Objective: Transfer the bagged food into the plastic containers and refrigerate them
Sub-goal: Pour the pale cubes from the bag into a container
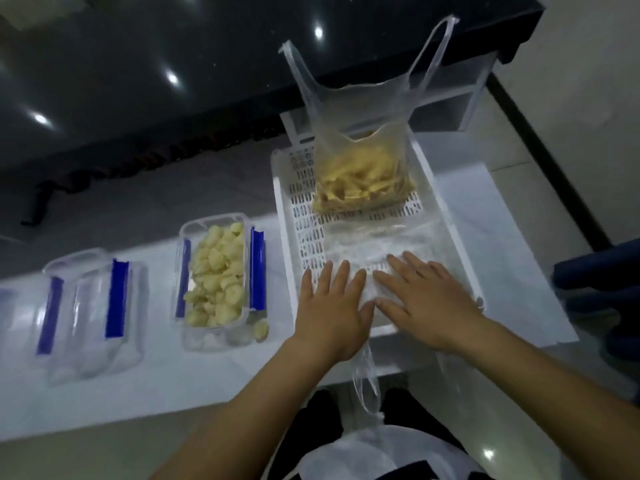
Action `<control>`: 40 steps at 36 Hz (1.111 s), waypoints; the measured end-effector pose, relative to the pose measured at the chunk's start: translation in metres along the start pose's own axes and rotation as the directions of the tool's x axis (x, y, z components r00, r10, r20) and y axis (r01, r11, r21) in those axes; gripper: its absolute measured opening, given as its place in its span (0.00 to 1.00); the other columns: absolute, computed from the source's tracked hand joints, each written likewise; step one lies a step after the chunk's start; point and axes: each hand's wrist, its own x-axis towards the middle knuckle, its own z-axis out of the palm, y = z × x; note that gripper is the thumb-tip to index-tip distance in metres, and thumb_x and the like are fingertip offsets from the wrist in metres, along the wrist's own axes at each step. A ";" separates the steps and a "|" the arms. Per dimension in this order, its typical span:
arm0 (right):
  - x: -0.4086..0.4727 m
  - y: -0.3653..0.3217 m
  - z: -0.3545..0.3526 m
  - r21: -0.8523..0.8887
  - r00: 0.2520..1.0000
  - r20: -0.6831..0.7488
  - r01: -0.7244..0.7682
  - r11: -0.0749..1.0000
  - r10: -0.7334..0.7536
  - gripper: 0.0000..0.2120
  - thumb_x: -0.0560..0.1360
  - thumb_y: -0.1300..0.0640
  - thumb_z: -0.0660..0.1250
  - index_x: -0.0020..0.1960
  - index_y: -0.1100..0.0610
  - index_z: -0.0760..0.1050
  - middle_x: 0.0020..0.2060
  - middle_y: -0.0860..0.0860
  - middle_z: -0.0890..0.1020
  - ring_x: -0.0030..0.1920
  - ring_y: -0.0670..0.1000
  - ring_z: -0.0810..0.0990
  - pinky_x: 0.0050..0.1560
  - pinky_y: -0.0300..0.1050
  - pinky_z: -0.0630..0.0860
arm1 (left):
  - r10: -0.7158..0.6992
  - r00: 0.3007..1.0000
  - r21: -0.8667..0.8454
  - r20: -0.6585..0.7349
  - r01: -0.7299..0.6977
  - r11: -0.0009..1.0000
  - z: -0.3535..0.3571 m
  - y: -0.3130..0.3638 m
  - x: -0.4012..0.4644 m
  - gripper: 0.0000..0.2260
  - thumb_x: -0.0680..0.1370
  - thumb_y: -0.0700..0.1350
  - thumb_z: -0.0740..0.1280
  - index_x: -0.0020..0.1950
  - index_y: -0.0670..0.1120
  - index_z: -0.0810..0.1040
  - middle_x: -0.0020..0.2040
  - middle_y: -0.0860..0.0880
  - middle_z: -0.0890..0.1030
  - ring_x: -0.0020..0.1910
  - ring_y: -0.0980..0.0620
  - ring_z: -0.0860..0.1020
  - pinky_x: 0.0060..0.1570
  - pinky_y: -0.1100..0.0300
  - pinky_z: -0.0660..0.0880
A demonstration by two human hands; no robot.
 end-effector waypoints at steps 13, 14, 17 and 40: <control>-0.026 -0.017 -0.043 0.482 0.963 -0.266 0.166 0.860 -0.037 0.29 0.73 0.31 0.57 0.72 0.36 0.67 0.72 0.31 0.62 0.74 0.35 0.57 0.69 0.39 0.58 | -0.239 0.885 -0.630 -0.401 -0.076 0.773 -0.025 -0.042 -0.078 0.23 0.84 0.54 0.59 0.79 0.60 0.60 0.81 0.57 0.56 0.80 0.58 0.50 0.78 0.53 0.49; -0.028 -0.024 -0.049 0.551 0.955 -0.293 0.199 0.810 -0.035 0.27 0.72 0.31 0.59 0.70 0.34 0.69 0.70 0.27 0.63 0.70 0.29 0.59 0.66 0.35 0.61 | -0.309 0.865 -0.695 -0.397 -0.063 0.716 -0.024 -0.054 -0.088 0.23 0.84 0.54 0.60 0.79 0.61 0.60 0.80 0.59 0.57 0.79 0.60 0.52 0.77 0.54 0.52; -0.033 -0.054 -0.058 0.713 0.944 -0.329 0.266 0.648 -0.025 0.24 0.70 0.34 0.63 0.66 0.34 0.73 0.64 0.24 0.70 0.63 0.24 0.65 0.61 0.30 0.64 | -0.508 0.784 -0.837 -0.358 -0.029 0.546 -0.013 -0.091 -0.113 0.22 0.83 0.52 0.61 0.77 0.61 0.63 0.76 0.61 0.64 0.74 0.61 0.63 0.71 0.58 0.64; 0.072 -0.251 -0.013 0.987 0.933 0.096 -0.133 0.086 0.346 0.08 0.82 0.41 0.57 0.49 0.40 0.74 0.49 0.42 0.83 0.49 0.47 0.82 0.44 0.45 0.73 | -0.375 0.927 -1.000 -0.013 -0.019 -0.012 -0.007 -0.264 -0.085 0.08 0.82 0.58 0.59 0.54 0.64 0.77 0.44 0.67 0.83 0.42 0.68 0.82 0.40 0.63 0.76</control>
